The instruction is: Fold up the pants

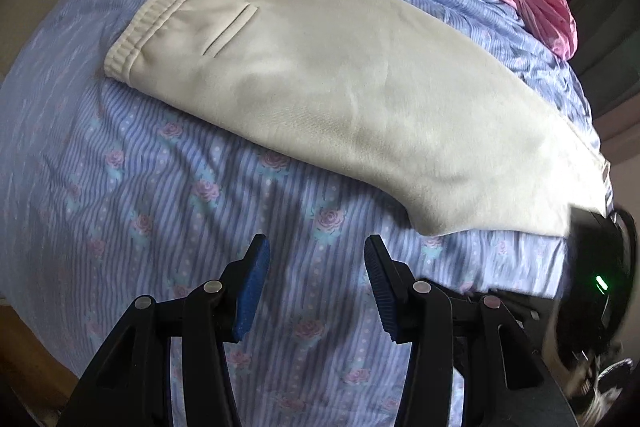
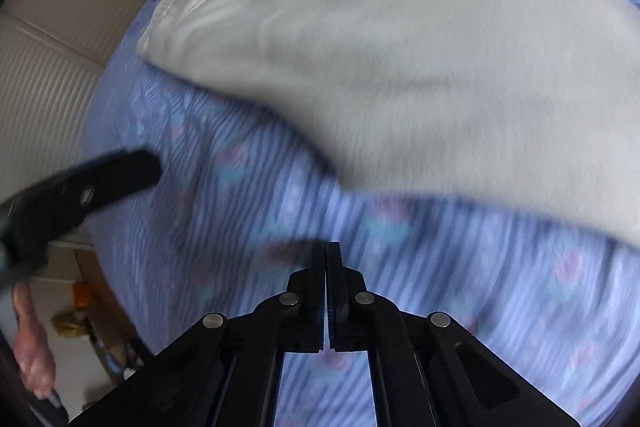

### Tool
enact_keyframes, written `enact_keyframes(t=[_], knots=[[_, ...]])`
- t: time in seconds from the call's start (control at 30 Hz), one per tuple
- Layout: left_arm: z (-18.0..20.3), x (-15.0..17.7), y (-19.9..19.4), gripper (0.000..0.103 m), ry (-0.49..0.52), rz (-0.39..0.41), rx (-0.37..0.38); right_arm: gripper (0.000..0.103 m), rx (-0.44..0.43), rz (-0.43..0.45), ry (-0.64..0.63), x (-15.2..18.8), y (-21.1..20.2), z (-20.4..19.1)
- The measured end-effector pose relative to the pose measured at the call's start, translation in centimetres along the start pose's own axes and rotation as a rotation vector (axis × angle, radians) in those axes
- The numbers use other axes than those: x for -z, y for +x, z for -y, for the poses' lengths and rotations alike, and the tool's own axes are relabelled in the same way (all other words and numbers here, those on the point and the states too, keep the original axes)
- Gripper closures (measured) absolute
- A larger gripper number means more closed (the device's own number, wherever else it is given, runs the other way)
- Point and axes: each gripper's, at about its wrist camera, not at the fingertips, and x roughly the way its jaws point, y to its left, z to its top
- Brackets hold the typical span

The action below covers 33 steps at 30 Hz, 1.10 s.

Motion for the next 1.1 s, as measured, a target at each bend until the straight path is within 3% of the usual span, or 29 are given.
enact_keyframes(t=[0.1, 0.2, 0.27, 0.43, 0.57, 0.7, 0.77, 0.93, 1.1], knots=[[0.0, -0.1, -0.7, 0.053, -0.014, -0.002, 0.019, 0.099, 0.009, 0.054, 0.039, 1.1, -2.7, -0.2], [0.7, -0.6, -1.4, 0.053, 0.020, 0.009, 0.038, 0.097, 0.087, 0.141, 0.063, 1.4, -5.7, -0.2], [1.7, -1.0, -1.9, 0.054, 0.073, 0.016, 0.046, 0.087, 0.122, 0.180, 0.096, 0.8, -7.2, 0.4], [5.1, -1.8, -4.1, 0.054, 0.211, 0.049, 0.078, 0.087, 0.135, 0.259, 0.209, 0.0, -11.0, 2.1], [8.1, -2.3, -7.0, 0.054, 0.322, 0.099, 0.100, 0.069, 0.149, 0.345, 0.288, 0.5, -15.5, 2.8], [11.1, -2.7, -10.3, 0.054, 0.428, 0.145, 0.127, 0.063, 0.178, 0.427, 0.335, 1.9, -20.8, 2.8], [12.2, -2.8, -11.3, 0.054, 0.461, 0.161, 0.135, 0.050, 0.199, 0.474, 0.357, 2.6, -23.0, 2.7], [15.9, -2.6, -13.2, 0.054, 0.511, 0.185, 0.186, 0.049, 0.241, 0.551, 0.387, 4.9, -28.0, 4.7], [21.2, -1.3, -13.7, 0.053, 0.550, 0.195, 0.210, 0.049, 0.269, 0.599, 0.424, 7.1, -31.3, 9.1]])
